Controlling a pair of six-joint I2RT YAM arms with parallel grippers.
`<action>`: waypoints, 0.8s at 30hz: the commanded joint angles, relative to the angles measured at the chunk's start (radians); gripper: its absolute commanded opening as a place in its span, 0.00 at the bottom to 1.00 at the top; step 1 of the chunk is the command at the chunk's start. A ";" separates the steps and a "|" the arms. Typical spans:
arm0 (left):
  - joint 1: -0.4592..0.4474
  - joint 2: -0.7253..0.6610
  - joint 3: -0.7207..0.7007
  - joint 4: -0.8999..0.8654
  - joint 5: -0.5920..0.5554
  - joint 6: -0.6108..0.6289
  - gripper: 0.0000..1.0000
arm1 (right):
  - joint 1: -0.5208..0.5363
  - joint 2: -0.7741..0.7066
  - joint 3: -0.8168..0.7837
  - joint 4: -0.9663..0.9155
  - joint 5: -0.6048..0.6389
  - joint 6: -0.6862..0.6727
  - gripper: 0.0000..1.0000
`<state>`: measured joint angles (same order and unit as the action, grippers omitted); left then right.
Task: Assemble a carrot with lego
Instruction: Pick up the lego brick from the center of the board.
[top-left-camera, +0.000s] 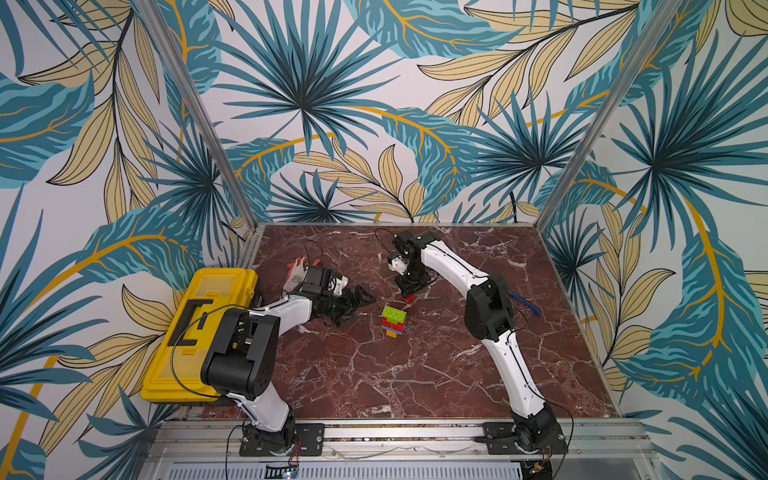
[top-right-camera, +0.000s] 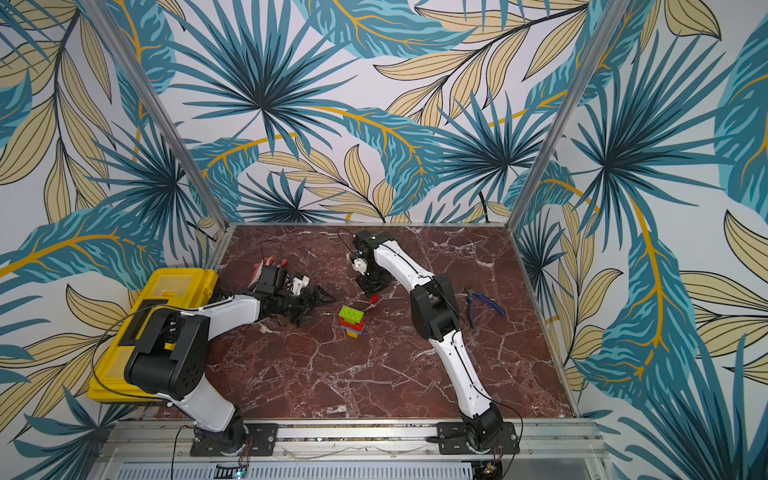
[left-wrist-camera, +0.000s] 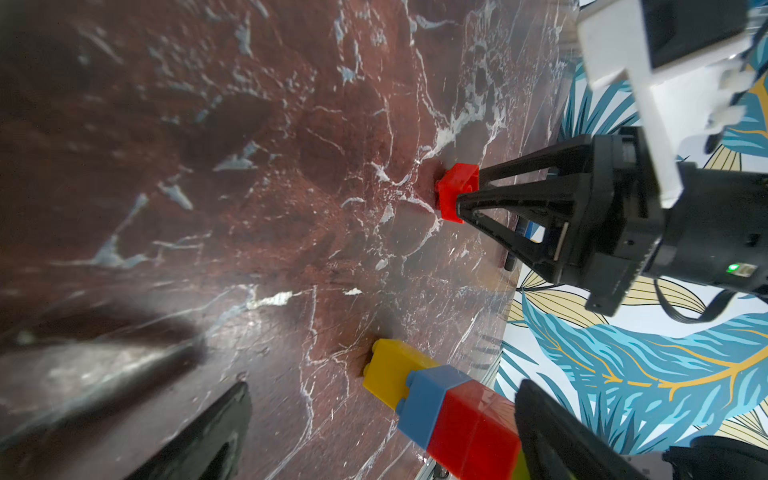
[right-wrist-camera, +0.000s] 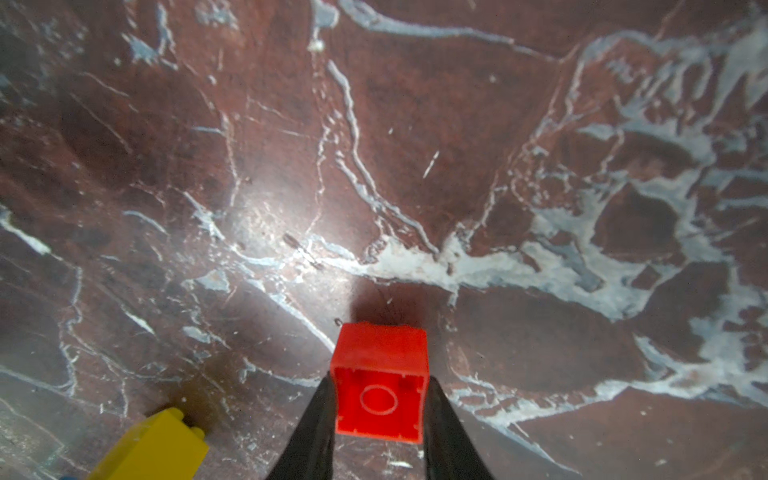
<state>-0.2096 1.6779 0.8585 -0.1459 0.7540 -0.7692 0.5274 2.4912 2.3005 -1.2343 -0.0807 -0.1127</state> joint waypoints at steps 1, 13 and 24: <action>-0.020 0.053 0.039 0.030 0.040 0.016 0.99 | 0.005 0.029 0.011 -0.043 -0.018 0.007 0.31; -0.039 0.179 0.112 0.062 0.142 0.023 0.98 | -0.025 -0.068 -0.061 -0.086 0.036 0.101 0.29; -0.064 0.193 0.089 0.062 0.179 0.017 0.92 | -0.090 -0.288 -0.187 -0.088 -0.107 0.246 0.29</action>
<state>-0.2642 1.8633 0.9562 -0.0898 0.9150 -0.7658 0.4389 2.2742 2.1391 -1.2881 -0.1223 0.0692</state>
